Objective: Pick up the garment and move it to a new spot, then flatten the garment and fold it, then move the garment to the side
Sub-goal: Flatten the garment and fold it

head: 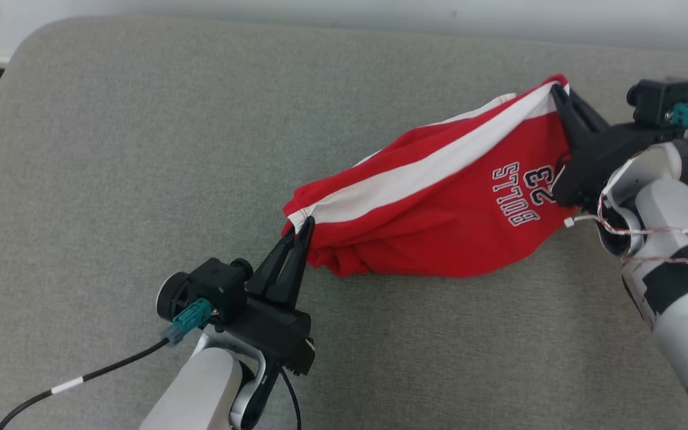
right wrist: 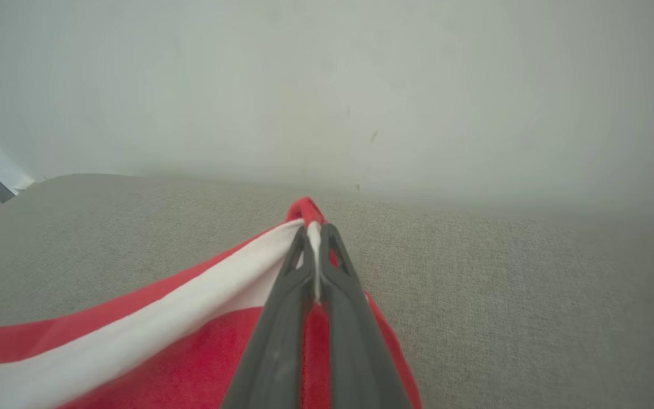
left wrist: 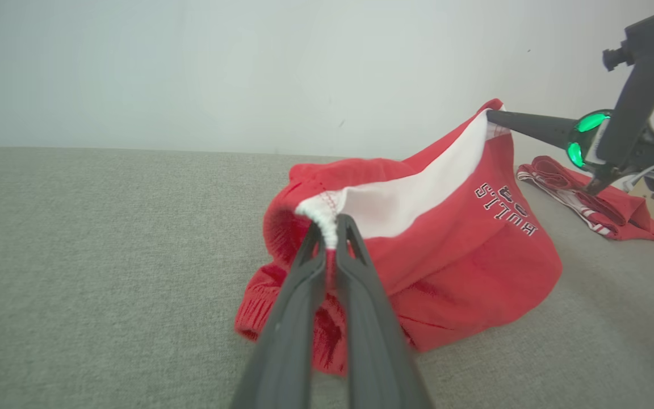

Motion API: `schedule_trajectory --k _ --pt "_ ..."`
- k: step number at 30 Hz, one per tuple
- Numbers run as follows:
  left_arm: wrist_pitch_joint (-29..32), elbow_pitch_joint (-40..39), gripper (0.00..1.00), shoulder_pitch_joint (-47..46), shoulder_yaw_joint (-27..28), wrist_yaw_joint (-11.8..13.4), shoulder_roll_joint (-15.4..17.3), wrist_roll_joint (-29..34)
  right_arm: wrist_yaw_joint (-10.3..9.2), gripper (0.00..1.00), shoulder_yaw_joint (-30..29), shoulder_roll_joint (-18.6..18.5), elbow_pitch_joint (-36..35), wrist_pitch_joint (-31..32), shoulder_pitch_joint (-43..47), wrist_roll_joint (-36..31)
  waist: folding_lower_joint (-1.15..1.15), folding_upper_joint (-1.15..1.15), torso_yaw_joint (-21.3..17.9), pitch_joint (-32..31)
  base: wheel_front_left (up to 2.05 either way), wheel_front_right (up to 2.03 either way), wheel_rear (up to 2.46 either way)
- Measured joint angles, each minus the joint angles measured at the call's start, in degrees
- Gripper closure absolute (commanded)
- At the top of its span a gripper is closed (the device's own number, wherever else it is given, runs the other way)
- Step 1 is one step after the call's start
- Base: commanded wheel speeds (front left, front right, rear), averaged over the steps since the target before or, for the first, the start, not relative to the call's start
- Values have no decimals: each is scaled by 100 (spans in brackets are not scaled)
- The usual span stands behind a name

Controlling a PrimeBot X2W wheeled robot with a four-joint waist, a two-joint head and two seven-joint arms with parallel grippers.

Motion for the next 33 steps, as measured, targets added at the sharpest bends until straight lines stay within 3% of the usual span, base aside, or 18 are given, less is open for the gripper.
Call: schedule_trajectory --k 15,16,17,18,24,33 --pt "0 390 100 -386 -58 0 -248 -27 0 100 570 325 1883 -643 -1107 -444 0 0 275 465 0 0 0" --pt "0 407 52 -388 -41 0 -255 -18 0 99 584 349 1971 -688 -1132 -439 -1 0 277 466 0 0 0" --pt "0 415 0 -388 -10 0 -261 15 0 69 614 372 2046 -740 -1157 -441 -1 0 277 461 0 0 0" --pt "0 423 0 -388 16 0 -270 38 0 0 645 405 2097 -791 -1176 -438 -1 0 276 450 0 0 0" --pt "0 319 0 -248 204 0 -297 236 0 0 867 499 2198 -1009 -1132 -245 -2 0 235 289 0 0 0" --pt "0 -398 0 604 976 4 -303 961 0 0 1201 120 2098 -1218 -517 237 -3 -1 235 -107 0 0 0"
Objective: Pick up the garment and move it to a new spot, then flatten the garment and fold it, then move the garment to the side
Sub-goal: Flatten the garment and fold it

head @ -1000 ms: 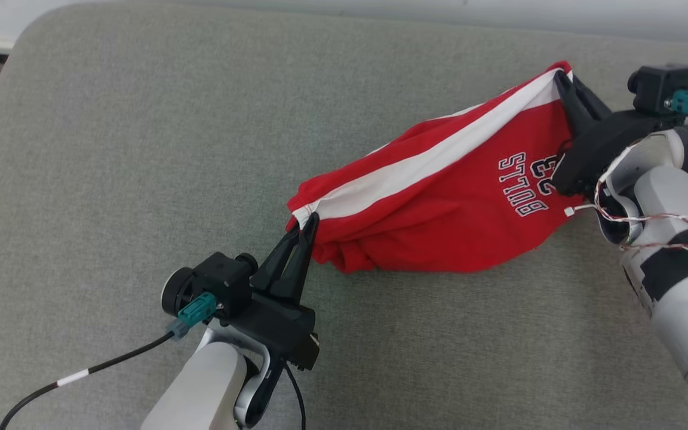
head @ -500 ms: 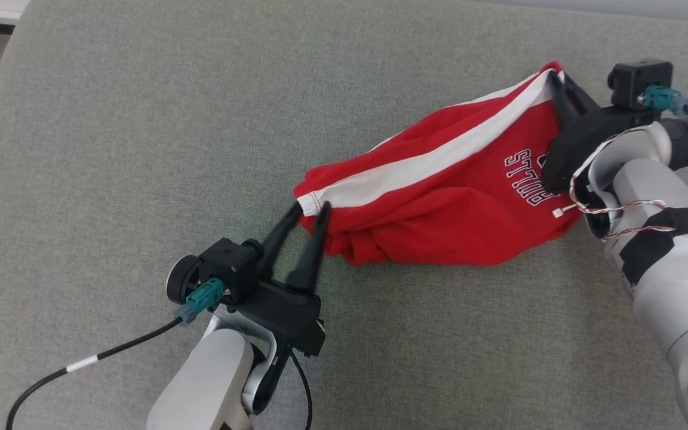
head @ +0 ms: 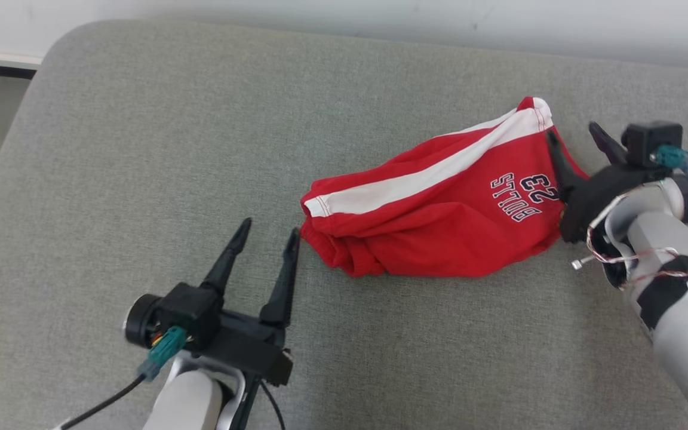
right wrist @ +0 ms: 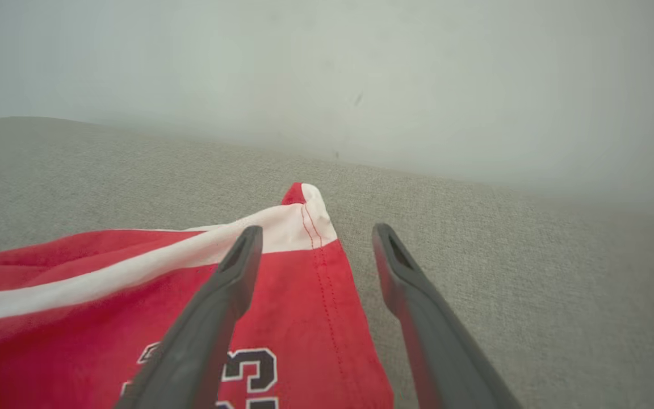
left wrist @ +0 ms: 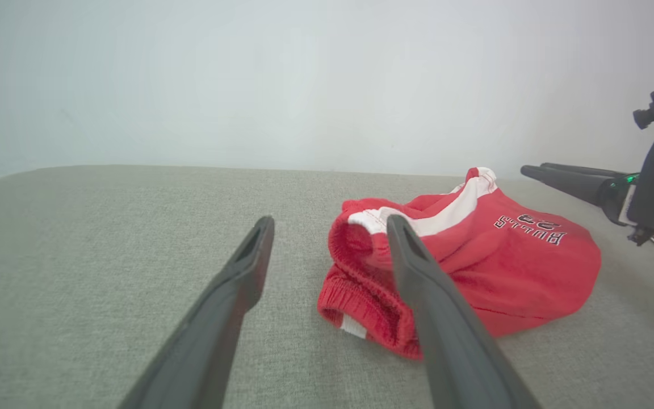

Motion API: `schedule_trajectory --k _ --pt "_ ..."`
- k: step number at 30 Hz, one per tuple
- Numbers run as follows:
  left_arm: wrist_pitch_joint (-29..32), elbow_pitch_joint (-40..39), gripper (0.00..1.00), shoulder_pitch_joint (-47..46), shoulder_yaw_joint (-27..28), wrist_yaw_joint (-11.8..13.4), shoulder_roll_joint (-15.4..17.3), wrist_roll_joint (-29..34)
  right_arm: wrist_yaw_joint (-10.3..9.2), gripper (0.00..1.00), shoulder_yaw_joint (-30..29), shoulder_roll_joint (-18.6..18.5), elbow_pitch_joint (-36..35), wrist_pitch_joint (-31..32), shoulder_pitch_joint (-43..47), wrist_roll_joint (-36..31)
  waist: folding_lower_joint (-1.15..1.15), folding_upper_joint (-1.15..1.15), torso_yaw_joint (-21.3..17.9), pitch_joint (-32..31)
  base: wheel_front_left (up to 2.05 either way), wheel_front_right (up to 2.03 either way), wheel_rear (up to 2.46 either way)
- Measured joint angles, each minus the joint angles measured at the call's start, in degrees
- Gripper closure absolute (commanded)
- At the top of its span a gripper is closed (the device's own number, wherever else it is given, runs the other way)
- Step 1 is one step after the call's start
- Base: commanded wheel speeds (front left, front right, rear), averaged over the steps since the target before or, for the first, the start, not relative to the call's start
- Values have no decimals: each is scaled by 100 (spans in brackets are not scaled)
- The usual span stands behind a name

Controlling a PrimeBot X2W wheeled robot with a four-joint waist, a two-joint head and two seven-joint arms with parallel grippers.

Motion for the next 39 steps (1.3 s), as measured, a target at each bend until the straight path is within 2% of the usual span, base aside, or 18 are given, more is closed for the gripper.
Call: schedule_trajectory --k 7,15,16,17,25,32,39 --pt "0 -711 0 622 695 96 -23 426 0 0 47 -153 282 33 219 308 0 0 150 -48 0 0 0" --pt "0 -881 0 1005 1067 87 -67 621 0 0 33 -129 698 275 261 441 0 0 312 15 0 0 0" --pt "0 -881 0 1037 1090 85 -69 626 0 31 35 -110 717 349 280 470 1 0 321 7 0 0 0" --pt "0 -879 0 1056 1106 64 -75 628 0 100 44 -73 715 409 308 531 0 0 324 -7 0 0 0" --pt "0 -824 0 1322 1266 41 -90 695 0 100 158 59 328 426 693 882 1 0 191 -289 0 0 0" --pt "0 -766 0 1593 1408 35 -96 777 0 100 237 -48 -316 276 1388 1433 0 0 -15 -695 0 0 0" --pt "0 -783 0 1924 1610 9 -70 822 0 100 328 -331 -1158 200 2404 2020 0 -1 -338 -1046 0 0 0"
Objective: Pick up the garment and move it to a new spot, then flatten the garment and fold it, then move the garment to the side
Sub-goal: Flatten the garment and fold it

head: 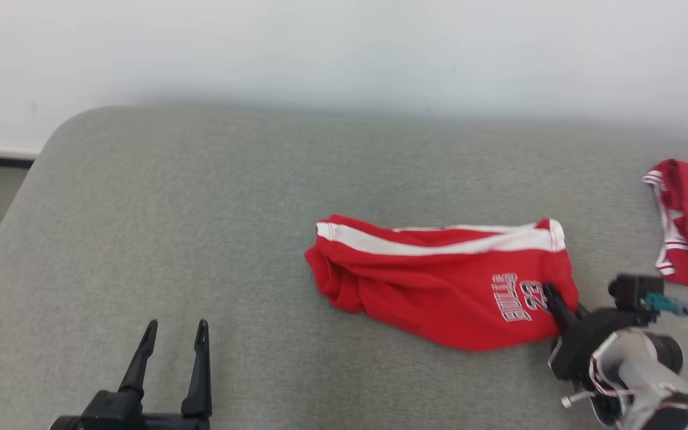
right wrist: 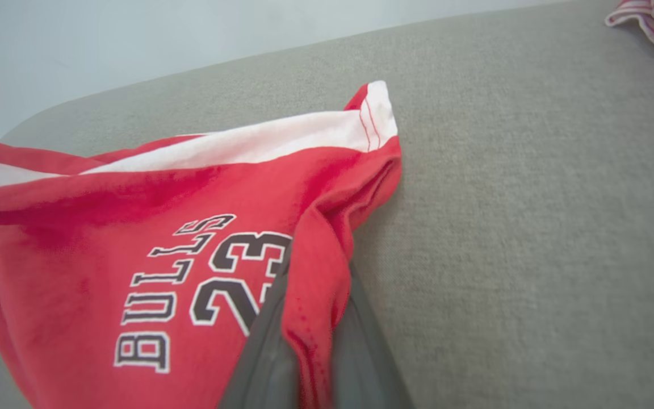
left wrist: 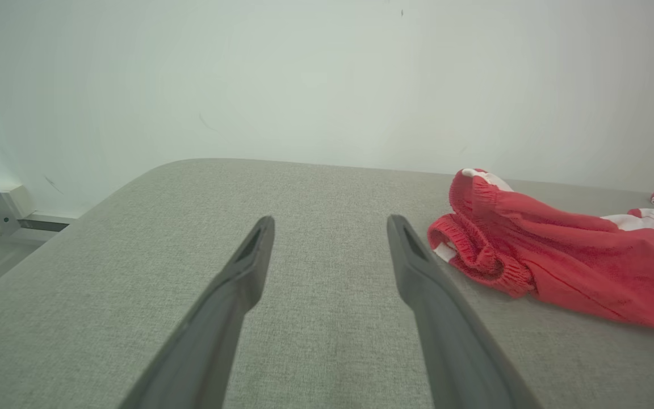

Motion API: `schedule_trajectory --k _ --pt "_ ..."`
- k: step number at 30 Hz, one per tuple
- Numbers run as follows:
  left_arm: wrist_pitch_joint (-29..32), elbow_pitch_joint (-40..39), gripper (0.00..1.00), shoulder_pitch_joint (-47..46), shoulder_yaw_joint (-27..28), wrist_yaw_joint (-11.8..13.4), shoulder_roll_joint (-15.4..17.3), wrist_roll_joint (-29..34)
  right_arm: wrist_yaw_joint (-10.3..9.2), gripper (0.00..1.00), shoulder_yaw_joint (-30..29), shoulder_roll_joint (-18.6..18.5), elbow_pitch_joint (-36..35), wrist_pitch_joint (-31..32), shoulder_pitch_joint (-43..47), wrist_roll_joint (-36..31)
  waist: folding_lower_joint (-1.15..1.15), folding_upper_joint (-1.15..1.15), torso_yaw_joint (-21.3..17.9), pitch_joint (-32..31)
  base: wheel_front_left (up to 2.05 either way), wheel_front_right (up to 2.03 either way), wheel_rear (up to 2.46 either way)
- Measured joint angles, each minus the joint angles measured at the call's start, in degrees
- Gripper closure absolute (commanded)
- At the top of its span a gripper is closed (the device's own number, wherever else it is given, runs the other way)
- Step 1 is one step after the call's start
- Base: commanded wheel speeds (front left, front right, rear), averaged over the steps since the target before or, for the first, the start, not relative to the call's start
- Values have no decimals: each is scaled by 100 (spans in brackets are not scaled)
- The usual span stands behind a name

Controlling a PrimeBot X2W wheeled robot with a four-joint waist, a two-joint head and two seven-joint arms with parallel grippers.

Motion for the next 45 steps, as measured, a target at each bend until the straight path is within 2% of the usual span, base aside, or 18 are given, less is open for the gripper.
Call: schedule_trajectory --k 4,5,6,7,16,27,32,33,34,35,40,45 --pt "0 -21 0 132 67 0 14 4 0 100 -5 -202 -272 38 448 175 0 0 -201 -136 0 0 0" --pt "0 -33 0 168 92 0 21 7 0 71 7 -229 -301 41 531 174 0 0 -251 -163 0 0 0" --pt "0 -45 0 194 109 0 29 9 0 30 -1 -244 -331 40 587 179 0 0 -299 -188 0 0 0" --pt "0 -53 0 211 112 -1 32 12 0 0 -29 -258 -332 36 620 198 0 0 -341 -211 0 0 0" --pt "0 -180 0 342 220 -11 97 298 0 0 -144 -293 67 56 336 -103 0 0 -420 -332 0 0 0" --pt "0 -152 0 350 268 -10 51 302 0 0 -122 26 1156 448 -117 -333 1 1 -181 -230 0 0 0" --pt "0 -131 0 350 255 -10 33 311 0 0 -83 167 1410 661 -170 -309 0 0 -57 -204 0 0 0" --pt "0 -126 0 352 263 -10 32 310 -1 10 -64 190 1429 704 -170 -303 0 0 -46 -209 0 0 0" --pt "0 -118 0 352 270 -10 29 310 -16 81 -57 214 1425 778 -168 -272 1 1 -42 -220 0 0 0" --pt "0 -109 0 355 279 -10 24 310 -18 100 -66 247 1401 850 -159 -205 0 1 -41 -235 0 0 0" --pt "0 -86 0 367 300 -10 12 307 -16 100 -26 275 1324 993 -128 -67 0 1 -65 -306 0 0 0" --pt "0 -73 0 389 285 -11 3 302 1 100 53 -64 1411 714 -142 -156 1 1 -131 -391 0 0 0"
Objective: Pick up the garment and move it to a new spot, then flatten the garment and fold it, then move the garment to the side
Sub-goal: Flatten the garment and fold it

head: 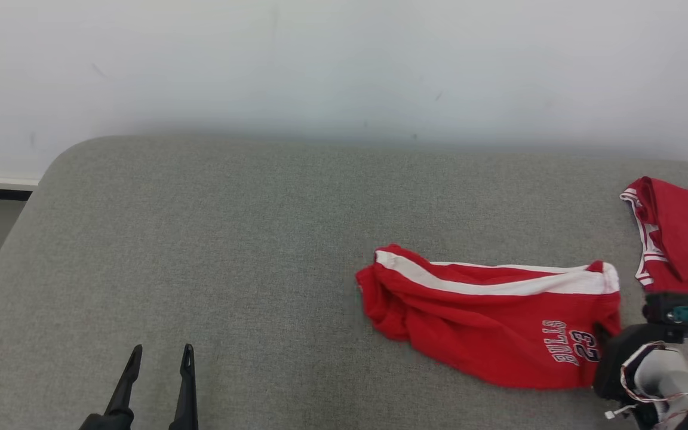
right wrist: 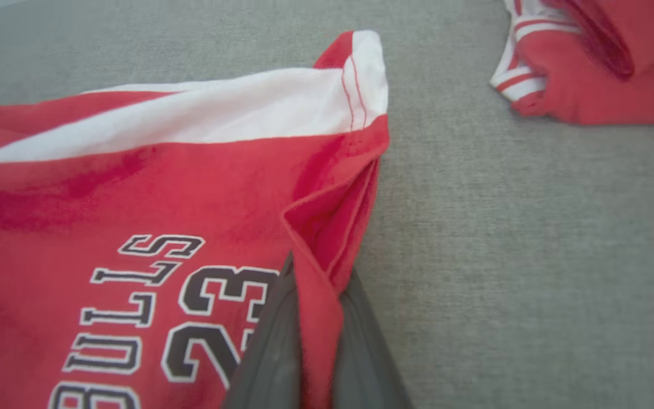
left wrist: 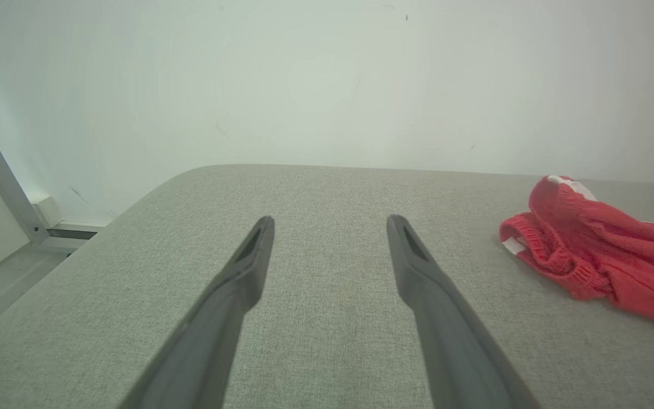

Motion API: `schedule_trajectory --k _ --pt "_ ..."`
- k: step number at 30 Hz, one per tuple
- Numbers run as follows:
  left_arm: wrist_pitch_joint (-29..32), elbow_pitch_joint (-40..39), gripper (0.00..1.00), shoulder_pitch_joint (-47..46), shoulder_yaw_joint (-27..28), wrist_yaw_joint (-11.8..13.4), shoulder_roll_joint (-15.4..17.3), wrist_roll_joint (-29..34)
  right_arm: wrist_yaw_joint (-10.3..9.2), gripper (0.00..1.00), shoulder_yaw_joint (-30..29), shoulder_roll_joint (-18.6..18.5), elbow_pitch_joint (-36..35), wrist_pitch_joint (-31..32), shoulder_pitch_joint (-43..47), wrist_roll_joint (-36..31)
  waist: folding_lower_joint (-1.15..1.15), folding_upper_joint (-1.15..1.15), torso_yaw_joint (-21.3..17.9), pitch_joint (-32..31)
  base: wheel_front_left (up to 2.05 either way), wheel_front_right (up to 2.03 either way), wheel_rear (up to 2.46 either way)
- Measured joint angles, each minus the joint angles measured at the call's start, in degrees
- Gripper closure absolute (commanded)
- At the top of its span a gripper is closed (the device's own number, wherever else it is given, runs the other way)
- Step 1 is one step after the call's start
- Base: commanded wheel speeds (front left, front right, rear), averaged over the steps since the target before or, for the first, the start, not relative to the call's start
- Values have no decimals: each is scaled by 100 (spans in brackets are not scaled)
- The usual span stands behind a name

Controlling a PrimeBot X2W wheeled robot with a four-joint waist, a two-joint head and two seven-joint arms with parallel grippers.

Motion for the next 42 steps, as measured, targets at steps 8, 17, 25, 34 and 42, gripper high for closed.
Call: schedule_trajectory --k 8,17,25,34,42 --pt "0 -15 0 114 20 0 -9 -11 0 100 63 -300 -107 -197 -64 -33 0 0 -171 -91 0 0 0" --pt "0 -36 0 143 63 0 -20 -29 -1 100 279 -264 -1143 -427 -219 -26 0 0 -401 -122 0 0 0" --pt "0 -33 0 122 -5 0 -24 -29 -1 100 506 5 -2316 -335 -229 -86 0 0 -430 -86 0 0 0" --pt "0 7 0 -60 -243 7 -27 -143 -1 100 502 564 -2872 -16 -151 -287 0 0 -207 49 0 0 0" --pt "0 58 0 -277 -491 97 -29 -310 -1 100 345 1282 -2376 259 -183 -583 0 0 45 224 0 0 0"
